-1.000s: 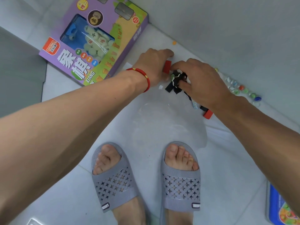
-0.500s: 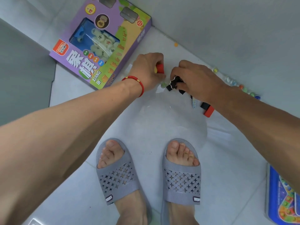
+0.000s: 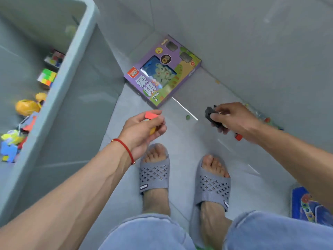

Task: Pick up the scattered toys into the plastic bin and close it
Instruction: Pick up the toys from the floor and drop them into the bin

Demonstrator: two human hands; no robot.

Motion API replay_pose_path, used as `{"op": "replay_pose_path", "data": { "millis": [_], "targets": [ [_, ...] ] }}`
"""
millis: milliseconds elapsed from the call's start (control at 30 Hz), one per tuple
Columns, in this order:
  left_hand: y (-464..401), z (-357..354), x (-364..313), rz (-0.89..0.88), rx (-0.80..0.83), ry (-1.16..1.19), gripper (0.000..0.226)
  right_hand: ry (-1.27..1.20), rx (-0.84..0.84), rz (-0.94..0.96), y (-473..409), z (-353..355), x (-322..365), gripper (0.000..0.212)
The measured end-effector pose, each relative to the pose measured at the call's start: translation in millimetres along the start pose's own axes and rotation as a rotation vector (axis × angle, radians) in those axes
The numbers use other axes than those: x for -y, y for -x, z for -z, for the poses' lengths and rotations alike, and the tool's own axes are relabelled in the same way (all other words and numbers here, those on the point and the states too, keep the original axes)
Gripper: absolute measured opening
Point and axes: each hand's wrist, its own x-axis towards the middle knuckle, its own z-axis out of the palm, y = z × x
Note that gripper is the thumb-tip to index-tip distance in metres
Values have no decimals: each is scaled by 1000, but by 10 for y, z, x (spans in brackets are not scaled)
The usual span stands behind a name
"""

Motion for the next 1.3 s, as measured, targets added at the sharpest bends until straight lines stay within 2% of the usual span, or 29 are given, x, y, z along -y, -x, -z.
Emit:
{"op": "replay_pose_path", "data": {
  "millis": [67, 167, 233, 300, 400, 433, 500, 533, 600, 633, 700, 767, 833, 867, 933, 1067, 1200, 1300],
  "targets": [
    [374, 222, -213, -41, -14, 112, 26, -130, 178, -14, 246, -79, 481, 18],
    [915, 634, -644, -172, -109, 235, 14, -161, 457, 116, 561, -282, 1435, 8],
    [1219, 955, -956, -275, -194, 308, 10, -125, 562, 195, 751, -498, 2130, 8],
    [1470, 1274, -1242, -368, -305, 331, 9, -88, 603, 269, 902, -797, 2751, 15],
    [1756, 1606, -1513, -427, -455, 255, 10, -222, 665, 262, 1092, -1265, 3425, 16],
    [1802, 1672, -1567, -423, -513, 199, 15, -253, 670, 251, 1130, -1388, 3564, 22],
    [1822, 1736, -1597, -458, -650, 30, 26, -206, 609, 241, 1106, -1561, 3683, 48],
    [1800, 1732, -1591, -501, -696, -73, 38, -169, 558, 251, 1059, -1596, 3653, 55],
    [1749, 1625, -1577, -606, -723, -273, 64, -101, 403, 312, 917, -1529, 3403, 43],
    [1696, 1538, -1558, -651, -677, -323, 63, -53, 317, 343, 821, -1439, 3189, 33],
    [1545, 1264, -1496, -680, -489, -338, 39, 212, 118, 356, 619, -1204, 2602, 24],
    [1352, 933, -1370, -584, -260, -335, 18, 527, -1, 277, 401, -1042, 1955, 17],
    [1081, 680, -1121, -383, -76, -366, 17, 699, -9, 172, 177, -1055, 1357, 16],
    [917, 617, -968, -280, -39, -431, 17, 736, 18, 153, 65, -1137, 1128, 21],
    [653, 591, -660, -118, -53, -556, 21, 760, 75, 169, -124, -1410, 814, 33],
    [327, 639, -241, 52, -190, -503, 21, 729, 75, 244, -367, -2032, 521, 42],
    [99, 674, -38, 137, -239, -489, 21, 699, 103, 310, -421, -2221, 333, 24],
    [-54, 607, 70, 171, -271, -410, 19, 443, 73, 241, -311, -2071, 362, 14]
  ]
}}
